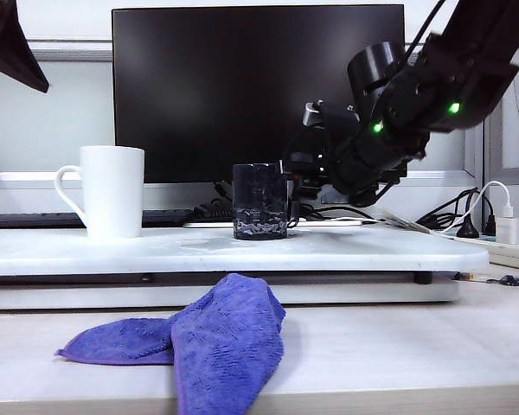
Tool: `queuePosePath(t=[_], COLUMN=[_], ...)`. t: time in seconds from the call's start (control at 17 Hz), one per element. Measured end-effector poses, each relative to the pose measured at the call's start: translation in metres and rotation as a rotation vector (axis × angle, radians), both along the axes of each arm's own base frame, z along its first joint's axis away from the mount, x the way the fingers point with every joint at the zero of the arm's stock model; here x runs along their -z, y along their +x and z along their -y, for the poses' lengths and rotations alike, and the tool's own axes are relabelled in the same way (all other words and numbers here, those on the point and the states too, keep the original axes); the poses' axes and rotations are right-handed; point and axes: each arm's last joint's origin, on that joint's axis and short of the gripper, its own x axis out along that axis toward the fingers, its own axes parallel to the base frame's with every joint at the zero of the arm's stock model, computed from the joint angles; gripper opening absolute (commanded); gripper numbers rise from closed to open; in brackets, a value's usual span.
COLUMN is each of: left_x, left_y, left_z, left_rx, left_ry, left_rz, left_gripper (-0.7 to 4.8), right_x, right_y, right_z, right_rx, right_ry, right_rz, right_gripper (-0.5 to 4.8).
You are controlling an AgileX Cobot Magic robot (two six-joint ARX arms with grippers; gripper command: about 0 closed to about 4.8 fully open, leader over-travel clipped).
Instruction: Carefully pick up the black cup and pour some water from the black cup into the white cup.
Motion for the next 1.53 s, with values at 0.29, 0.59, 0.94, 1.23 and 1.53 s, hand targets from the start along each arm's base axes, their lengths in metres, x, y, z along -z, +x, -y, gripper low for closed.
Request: queuePosePath(t=[0.29,0.59,0.94,1.23,1.53], left_x=[-0.002,-0.051,-0.065,-0.023,0.066], left_y=[-0.002,-0.055,-0.193,-0.166,-0.109], left_z=[0.0,-0.008,-0.03,-0.026,-0.018], left_rx=[0.001,0.003,-0.08,-0.093,-0.136], left_ry=[-0.003,-0.048,-0.131,-0.176,-0.223], left_rz=[0.015,0.322,0.691,0.336,0.183], left_gripper=[4.79,4.79,4.79,4.79,4.79], right_x=[-0.057,-0.198,-0.247,-0.147,-0.036], right_y=[-0.028,-0.128,-0.333,-0.385,-0.295], right_z=[0.013,0.057,0.151,0.175,0.129], right_rx=[-0.023,-0.011,0.068,0.093,-0.059], right_ry=[-0.078,0.049,0.086,0.097,0.345], right_rz=[-0.007,0.291,0.411,0.397,0.353], right_gripper=[2.54,2.52,2.52,2.52,2.52])
